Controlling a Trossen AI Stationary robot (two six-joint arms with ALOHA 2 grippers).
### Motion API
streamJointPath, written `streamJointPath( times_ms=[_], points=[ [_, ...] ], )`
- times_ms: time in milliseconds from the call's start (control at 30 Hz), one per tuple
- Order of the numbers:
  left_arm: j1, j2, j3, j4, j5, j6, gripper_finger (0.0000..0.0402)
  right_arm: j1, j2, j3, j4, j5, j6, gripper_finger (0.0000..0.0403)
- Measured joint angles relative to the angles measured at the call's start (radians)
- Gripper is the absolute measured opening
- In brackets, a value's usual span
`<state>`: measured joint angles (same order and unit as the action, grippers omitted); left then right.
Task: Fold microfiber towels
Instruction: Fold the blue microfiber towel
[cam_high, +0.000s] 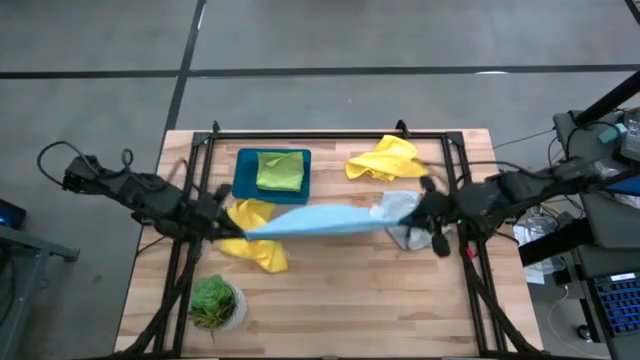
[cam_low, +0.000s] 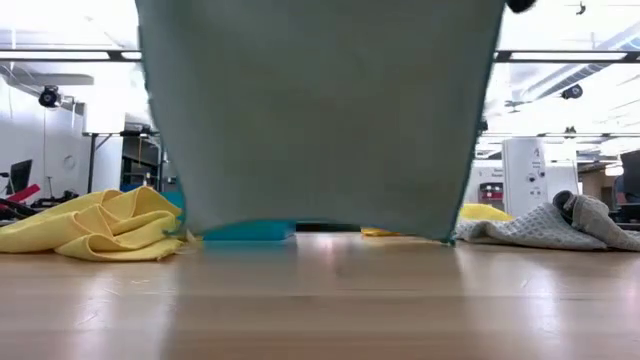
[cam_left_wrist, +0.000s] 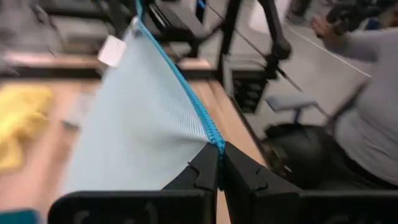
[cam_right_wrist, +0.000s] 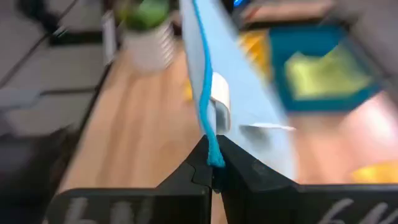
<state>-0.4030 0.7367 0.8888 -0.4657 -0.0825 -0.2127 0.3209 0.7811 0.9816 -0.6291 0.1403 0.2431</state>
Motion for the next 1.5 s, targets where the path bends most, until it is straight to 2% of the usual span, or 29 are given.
streamJointPath(
  times_ms=[167, 400, 567, 667, 767, 833, 967, 1133, 1267, 1500],
  points=[
    [-0.076, 0.143, -0.063, 0.194, 0.108, -0.073, 0.0, 0.052, 0.06, -0.088, 0.014, -0.131, 0.133, 0.0008],
    [-0.196, 0.413, -0.089, 0.481, 0.111, -0.199, 0.0, 0.191, 0.14, -0.171, 0.076, -0.264, 0.362, 0.0008],
    [-0.22, 0.616, -0.066, 0.643, 0.111, -0.347, 0.0, 0.281, 0.209, -0.177, 0.096, -0.306, 0.516, 0.0008],
    [-0.225, 0.719, -0.063, 0.711, 0.181, -0.438, 0.0, 0.305, 0.261, -0.177, 0.133, -0.318, 0.548, 0.0008],
    [-0.227, 0.786, -0.063, 0.746, 0.227, -0.534, 0.0, 0.308, 0.315, -0.179, 0.192, -0.383, 0.58, 0.0008],
    [-0.227, 0.813, -0.062, 0.736, 0.249, -0.586, 0.0, 0.308, 0.351, -0.175, 0.198, -0.41, 0.583, 0.0008],
    [-0.214, 0.832, -0.065, 0.641, 0.256, -0.592, 0.0, 0.285, 0.391, -0.169, 0.151, -0.399, 0.53, 0.0008],
    [-0.163, 0.82, -0.069, 0.412, 0.183, -0.593, 0.0, 0.218, 0.399, -0.168, 0.02, -0.261, 0.475, 0.0008],
    [-0.118, 0.82, -0.081, 0.323, 0.122, -0.587, 0.0, 0.172, 0.398, -0.168, -0.076, -0.157, 0.452, 0.0008],
    [-0.059, 0.798, -0.084, 0.29, 0.103, -0.477, 0.0, 0.116, 0.4, -0.173, -0.099, -0.131, 0.418, 0.0008]
  ],
)
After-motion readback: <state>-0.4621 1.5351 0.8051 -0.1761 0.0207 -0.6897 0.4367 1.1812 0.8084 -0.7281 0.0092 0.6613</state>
